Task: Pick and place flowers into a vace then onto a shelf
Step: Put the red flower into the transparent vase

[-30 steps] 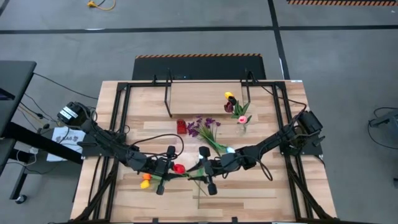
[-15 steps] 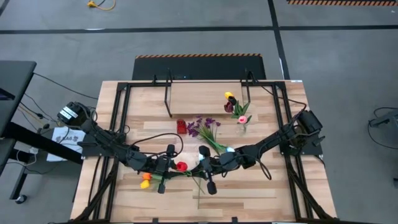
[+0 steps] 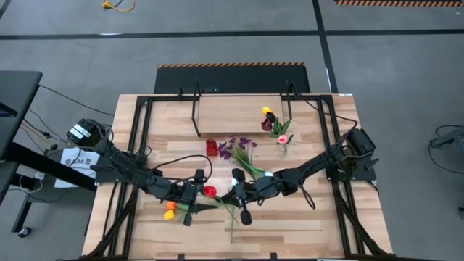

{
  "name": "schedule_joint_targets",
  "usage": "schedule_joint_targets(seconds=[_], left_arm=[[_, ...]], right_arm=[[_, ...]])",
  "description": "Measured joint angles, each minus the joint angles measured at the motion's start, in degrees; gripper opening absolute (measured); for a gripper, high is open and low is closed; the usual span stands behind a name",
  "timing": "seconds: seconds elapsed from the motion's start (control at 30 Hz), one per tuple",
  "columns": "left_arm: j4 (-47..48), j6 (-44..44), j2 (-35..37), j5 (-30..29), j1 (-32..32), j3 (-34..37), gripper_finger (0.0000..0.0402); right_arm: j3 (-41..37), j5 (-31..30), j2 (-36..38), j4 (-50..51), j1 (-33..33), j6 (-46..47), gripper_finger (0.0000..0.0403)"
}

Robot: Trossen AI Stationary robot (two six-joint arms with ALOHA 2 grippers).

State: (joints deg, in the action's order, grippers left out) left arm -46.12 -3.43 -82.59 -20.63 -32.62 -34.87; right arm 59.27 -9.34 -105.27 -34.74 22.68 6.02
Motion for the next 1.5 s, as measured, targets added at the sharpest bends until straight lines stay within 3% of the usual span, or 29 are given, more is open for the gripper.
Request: schedule_joint_targets(seconds=[0.3,0.53,0.63,0.73,0.87,1.0,1.2,1.4,1.5], left_arm=[[4.05,-0.79,2.37,5.67,-0.88,-0.02,0.0175],[16.02,-0.95,11.22,3.61,-3.92,0.0,0.0177],[16.62,-0.79,13.87,3.4,-5.42,0.6,0.0177],[16.73,0.44,14.87,2.32,-7.09,1.17,0.0177],[16.67,0.6,14.91,-4.16,-8.4,1.27,0.0177],[16.8,0.56,14.91,-6.87,-8.63,1.27,0.0177],[16.35,4.08,14.91,-3.1,-8.62,1.27,0.0177],[16.03,14.86,15.59,4.91,-5.92,1.32,0.0177],[16.73,16.53,17.98,13.63,-0.75,1.31,0.0177]], right_arm=[[0.0,0.02,0.4,-0.02,1.37,-0.48,0.0001],[-0.1,-3.35,1.98,1.56,2.99,-3.22,0.0001],[-0.01,-4.31,3.29,0.8,4.32,-4.9,0.0],[-0.61,-4.58,6.83,0.85,6.79,-9.09,0.0],[-3.84,-9.08,15.55,1.06,11.58,-16.05,0.0],[-8.39,-19.37,26.54,0.87,18.48,-21.88,0.0],[-13.51,-39.26,39.19,0.68,29.67,-29.63,0.0],[-17.07,-55.5,46.64,0.44,33.07,-34.25,0.0],[-18.81,-60.22,49.65,0.45,32.11,-35.45,0.0]])
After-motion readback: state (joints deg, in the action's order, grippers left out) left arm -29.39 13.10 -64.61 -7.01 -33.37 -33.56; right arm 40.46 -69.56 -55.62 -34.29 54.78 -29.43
